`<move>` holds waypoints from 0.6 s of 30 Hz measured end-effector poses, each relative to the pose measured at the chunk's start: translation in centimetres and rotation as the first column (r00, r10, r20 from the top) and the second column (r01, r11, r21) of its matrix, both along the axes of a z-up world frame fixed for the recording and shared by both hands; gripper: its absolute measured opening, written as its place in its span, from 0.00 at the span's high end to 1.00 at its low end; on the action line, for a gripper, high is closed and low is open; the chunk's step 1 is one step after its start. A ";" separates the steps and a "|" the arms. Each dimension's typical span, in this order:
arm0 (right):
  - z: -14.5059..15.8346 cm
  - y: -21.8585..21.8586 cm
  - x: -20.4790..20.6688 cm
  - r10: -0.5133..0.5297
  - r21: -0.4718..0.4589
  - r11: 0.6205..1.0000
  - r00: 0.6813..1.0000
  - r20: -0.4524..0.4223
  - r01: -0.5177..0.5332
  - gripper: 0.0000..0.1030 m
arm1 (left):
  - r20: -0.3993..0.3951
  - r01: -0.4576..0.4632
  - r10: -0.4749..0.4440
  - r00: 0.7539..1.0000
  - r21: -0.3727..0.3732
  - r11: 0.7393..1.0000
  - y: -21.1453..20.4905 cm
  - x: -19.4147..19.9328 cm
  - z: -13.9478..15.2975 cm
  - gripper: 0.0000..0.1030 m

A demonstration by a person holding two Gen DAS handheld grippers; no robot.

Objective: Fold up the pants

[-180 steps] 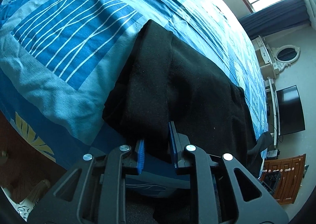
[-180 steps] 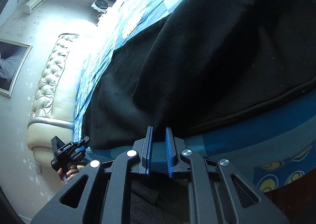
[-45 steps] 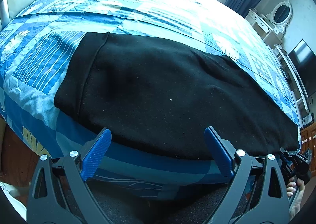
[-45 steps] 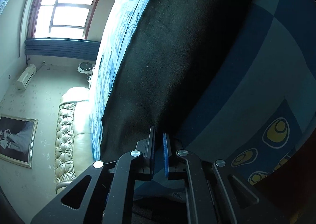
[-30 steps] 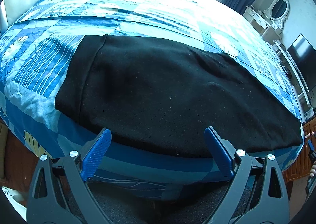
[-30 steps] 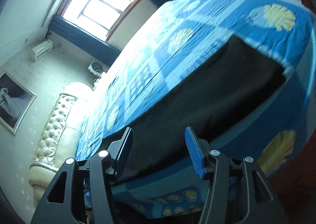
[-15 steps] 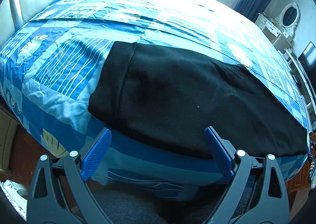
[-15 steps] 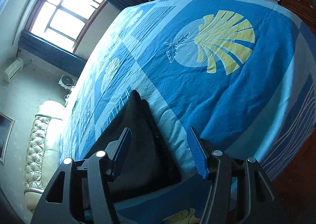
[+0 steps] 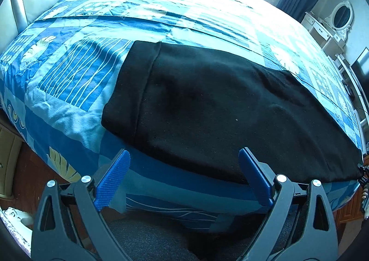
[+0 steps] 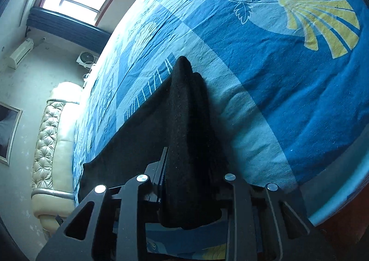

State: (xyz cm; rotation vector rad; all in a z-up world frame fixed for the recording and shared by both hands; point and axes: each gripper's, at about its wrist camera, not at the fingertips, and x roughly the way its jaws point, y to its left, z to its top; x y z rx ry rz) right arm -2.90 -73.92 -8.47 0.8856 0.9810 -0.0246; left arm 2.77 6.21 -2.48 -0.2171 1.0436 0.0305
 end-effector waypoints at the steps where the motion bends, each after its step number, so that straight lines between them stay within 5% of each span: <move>1: 0.3 0.4 0.0 -0.006 0.007 1.000 1.000 0.006 0.006 0.77 | 0.002 0.003 -0.003 1.000 -0.003 1.000 0.0 0.0 0.0 0.08; 11: 8.2 5.3 -0.5 -0.060 0.178 0.984 0.959 0.275 0.011 0.78 | 0.040 0.038 -0.038 0.998 0.004 0.999 0.6 -0.4 1.2 0.08; 18: 13.9 13.5 1.6 0.062 0.139 0.983 0.922 0.382 -0.123 0.78 | 0.047 0.036 -0.036 0.998 0.011 0.999 0.8 -1.1 1.7 0.08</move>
